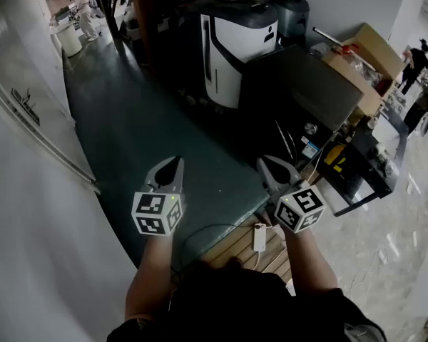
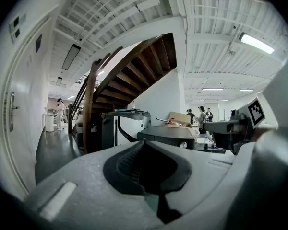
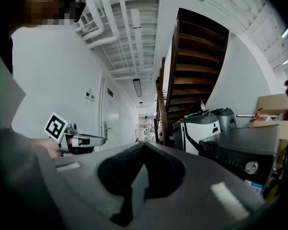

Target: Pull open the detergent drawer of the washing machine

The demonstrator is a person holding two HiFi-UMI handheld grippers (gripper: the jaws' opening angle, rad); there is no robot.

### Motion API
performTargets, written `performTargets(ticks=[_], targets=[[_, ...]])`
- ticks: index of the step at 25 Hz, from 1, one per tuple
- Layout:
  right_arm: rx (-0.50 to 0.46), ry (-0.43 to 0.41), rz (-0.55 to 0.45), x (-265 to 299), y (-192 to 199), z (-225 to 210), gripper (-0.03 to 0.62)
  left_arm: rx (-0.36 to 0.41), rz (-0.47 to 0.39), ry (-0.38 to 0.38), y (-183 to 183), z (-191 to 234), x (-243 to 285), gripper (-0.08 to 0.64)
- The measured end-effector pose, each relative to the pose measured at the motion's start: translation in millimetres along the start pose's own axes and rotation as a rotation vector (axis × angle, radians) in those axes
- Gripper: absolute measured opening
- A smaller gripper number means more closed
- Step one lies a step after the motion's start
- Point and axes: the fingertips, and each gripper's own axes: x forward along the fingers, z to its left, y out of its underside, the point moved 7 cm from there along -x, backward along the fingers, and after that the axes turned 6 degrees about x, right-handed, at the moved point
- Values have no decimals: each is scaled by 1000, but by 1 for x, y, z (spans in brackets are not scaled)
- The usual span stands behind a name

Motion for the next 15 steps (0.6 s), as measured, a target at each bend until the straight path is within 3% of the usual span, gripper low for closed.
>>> performTargets(ticks=[8,15], targets=[[5,2,-8,-15,1,-11,0,-9,10,-2,2,-16,2,11],[66,-10,9,-38,14,-25,1,-8,17,10,-1,-45,9,11]])
